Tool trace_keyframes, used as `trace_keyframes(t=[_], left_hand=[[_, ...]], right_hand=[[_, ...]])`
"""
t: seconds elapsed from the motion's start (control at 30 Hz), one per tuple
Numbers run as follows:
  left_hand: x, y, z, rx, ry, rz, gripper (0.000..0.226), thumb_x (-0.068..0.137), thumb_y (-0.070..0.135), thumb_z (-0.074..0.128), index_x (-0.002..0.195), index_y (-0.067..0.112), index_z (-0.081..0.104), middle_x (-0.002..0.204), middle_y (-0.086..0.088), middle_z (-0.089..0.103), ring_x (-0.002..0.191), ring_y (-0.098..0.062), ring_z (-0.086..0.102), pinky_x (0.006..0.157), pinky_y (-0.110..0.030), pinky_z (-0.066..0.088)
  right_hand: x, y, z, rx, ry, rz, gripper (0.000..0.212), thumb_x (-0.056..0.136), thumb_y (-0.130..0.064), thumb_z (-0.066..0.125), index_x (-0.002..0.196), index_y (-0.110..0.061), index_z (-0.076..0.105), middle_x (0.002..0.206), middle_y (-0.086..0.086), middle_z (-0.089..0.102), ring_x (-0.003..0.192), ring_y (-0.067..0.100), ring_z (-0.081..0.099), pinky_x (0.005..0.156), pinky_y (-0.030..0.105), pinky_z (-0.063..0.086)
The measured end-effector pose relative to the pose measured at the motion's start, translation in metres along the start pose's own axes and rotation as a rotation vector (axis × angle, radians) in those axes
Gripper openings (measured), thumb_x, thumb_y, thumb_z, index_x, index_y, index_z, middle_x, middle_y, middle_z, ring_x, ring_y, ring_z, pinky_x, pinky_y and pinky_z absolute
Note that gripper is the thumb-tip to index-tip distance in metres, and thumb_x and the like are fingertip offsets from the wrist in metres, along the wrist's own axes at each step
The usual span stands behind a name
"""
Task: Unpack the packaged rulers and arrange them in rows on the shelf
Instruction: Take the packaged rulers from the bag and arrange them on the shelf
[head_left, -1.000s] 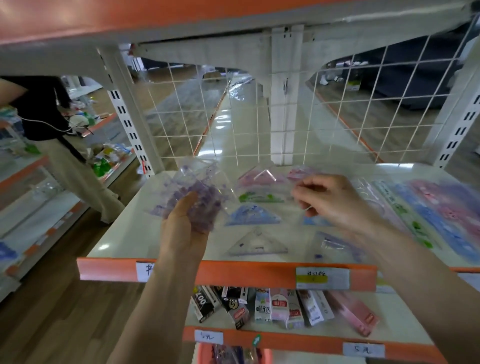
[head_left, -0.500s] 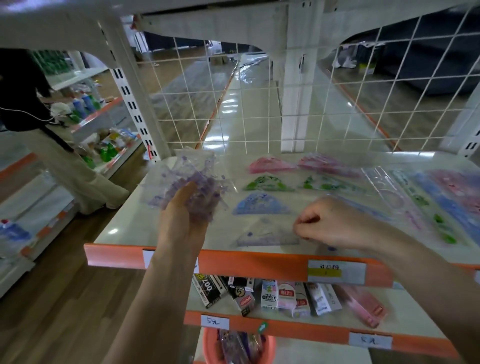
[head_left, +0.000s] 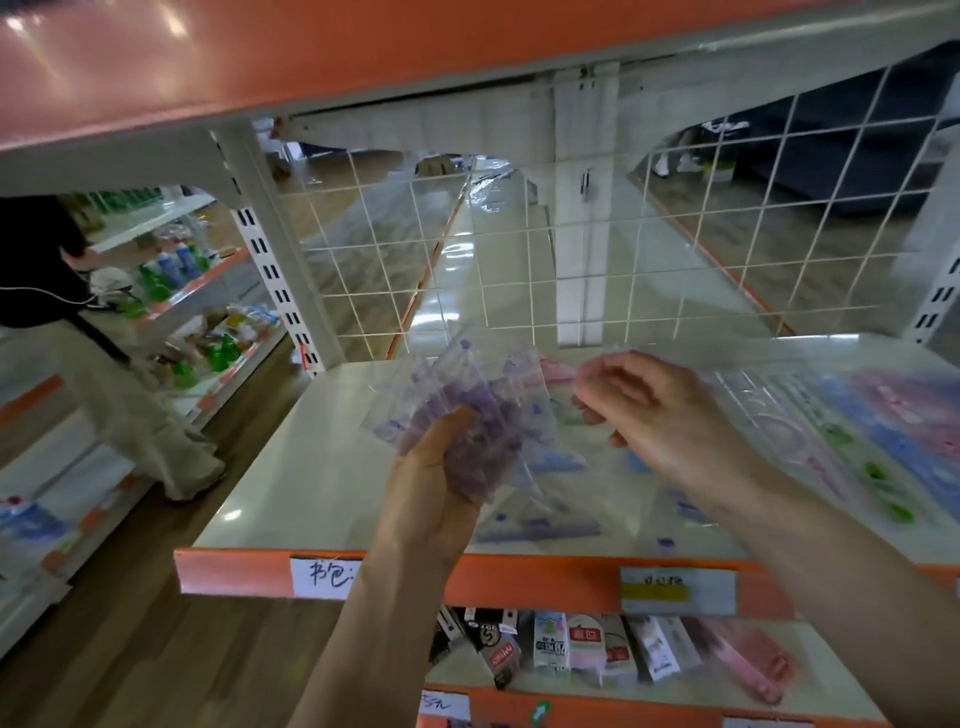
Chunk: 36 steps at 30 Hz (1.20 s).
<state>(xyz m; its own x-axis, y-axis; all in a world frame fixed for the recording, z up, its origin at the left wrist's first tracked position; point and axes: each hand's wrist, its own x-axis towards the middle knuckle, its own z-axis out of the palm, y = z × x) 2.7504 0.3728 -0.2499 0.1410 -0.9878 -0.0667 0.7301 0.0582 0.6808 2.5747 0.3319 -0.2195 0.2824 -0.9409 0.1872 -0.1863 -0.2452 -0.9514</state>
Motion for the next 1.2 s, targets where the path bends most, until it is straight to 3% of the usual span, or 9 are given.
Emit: trace_keyframes(t=[0.1,0.27,0.47,0.63,0.83,0.9,0.97,1.13,1.2], left_hand=[[-0.002,-0.006,0.005,0.077,0.003,-0.006,0.03,0.072,0.006,0.061,0.102,0.004,0.059,0.079,-0.011,0.07,0.074,-0.023,0.072,0.065,-0.038,0.06],[-0.001,-0.018,0.018,0.076,0.011,-0.065,0.035,0.07,0.004,0.062,0.105,0.002,0.059,0.082,-0.015,0.068,0.076,-0.026,0.071,0.059,-0.035,0.056],[0.004,-0.036,0.045,0.152,0.005,-0.104,0.023,0.072,0.0,0.061,0.094,0.001,0.065,0.081,-0.016,0.069,0.068,-0.026,0.069,0.057,-0.037,0.057],[0.007,-0.05,0.063,0.146,-0.037,-0.167,0.011,0.079,0.0,0.06,0.083,0.004,0.07,0.078,-0.015,0.069,0.069,-0.027,0.069,0.061,-0.043,0.06],[0.008,-0.066,0.078,0.11,-0.089,-0.301,0.035,0.067,0.008,0.065,0.099,-0.004,0.067,0.084,-0.016,0.068,0.077,-0.028,0.067,0.072,-0.045,0.057],[0.008,-0.068,0.078,0.108,-0.086,-0.295,0.027,0.07,0.009,0.064,0.095,-0.002,0.066,0.075,-0.013,0.067,0.073,-0.026,0.066,0.068,-0.042,0.06],[0.008,-0.069,0.079,0.106,-0.061,-0.289,0.024,0.072,0.009,0.062,0.093,-0.001,0.065,0.07,-0.012,0.066,0.061,-0.021,0.068,0.049,-0.028,0.058],[0.004,-0.059,0.078,0.084,-0.033,-0.306,0.047,0.073,0.01,0.061,0.119,0.003,0.058,0.103,-0.018,0.062,0.055,-0.015,0.068,0.041,-0.02,0.05],[0.006,-0.055,0.071,0.08,-0.023,-0.265,0.048,0.073,0.009,0.061,0.12,0.002,0.058,0.104,-0.019,0.062,0.058,-0.017,0.069,0.051,-0.028,0.056]], right_hand=[[0.002,0.003,0.002,-0.024,-0.021,0.028,0.007,0.083,-0.031,0.066,0.088,-0.025,0.065,0.086,-0.009,0.07,0.08,0.003,0.065,0.068,0.017,0.044],[0.0,0.011,-0.006,0.047,0.067,0.076,0.013,0.085,-0.012,0.066,0.085,-0.025,0.062,0.061,-0.013,0.065,0.055,-0.002,0.058,0.053,0.016,0.045],[-0.005,0.016,-0.028,0.04,0.162,0.131,0.018,0.084,-0.016,0.069,0.093,-0.028,0.059,0.071,-0.005,0.067,0.058,0.004,0.059,0.051,0.015,0.046],[-0.012,0.019,-0.05,0.049,0.226,0.176,0.024,0.085,-0.015,0.069,0.107,-0.018,0.06,0.079,0.001,0.067,0.056,-0.001,0.059,0.051,0.013,0.046],[-0.022,0.022,-0.066,0.051,0.236,0.2,0.02,0.085,-0.015,0.068,0.102,-0.021,0.061,0.074,-0.002,0.065,0.056,-0.002,0.059,0.053,0.014,0.046],[-0.023,0.024,-0.069,0.043,0.213,0.203,0.023,0.083,-0.016,0.07,0.099,-0.029,0.061,0.076,-0.002,0.065,0.062,0.004,0.059,0.061,0.019,0.048],[-0.024,0.025,-0.07,0.041,0.217,0.189,0.025,0.082,-0.016,0.071,0.097,-0.033,0.062,0.078,-0.004,0.064,0.065,0.005,0.058,0.067,0.02,0.048],[-0.022,0.019,-0.074,0.113,0.365,0.142,0.017,0.081,-0.012,0.071,0.085,-0.029,0.071,0.077,-0.01,0.07,0.072,0.002,0.063,0.071,0.018,0.05],[-0.021,0.014,-0.077,0.237,0.402,0.133,0.018,0.083,-0.008,0.068,0.083,-0.026,0.069,0.066,-0.009,0.07,0.064,0.002,0.063,0.064,0.018,0.053]])
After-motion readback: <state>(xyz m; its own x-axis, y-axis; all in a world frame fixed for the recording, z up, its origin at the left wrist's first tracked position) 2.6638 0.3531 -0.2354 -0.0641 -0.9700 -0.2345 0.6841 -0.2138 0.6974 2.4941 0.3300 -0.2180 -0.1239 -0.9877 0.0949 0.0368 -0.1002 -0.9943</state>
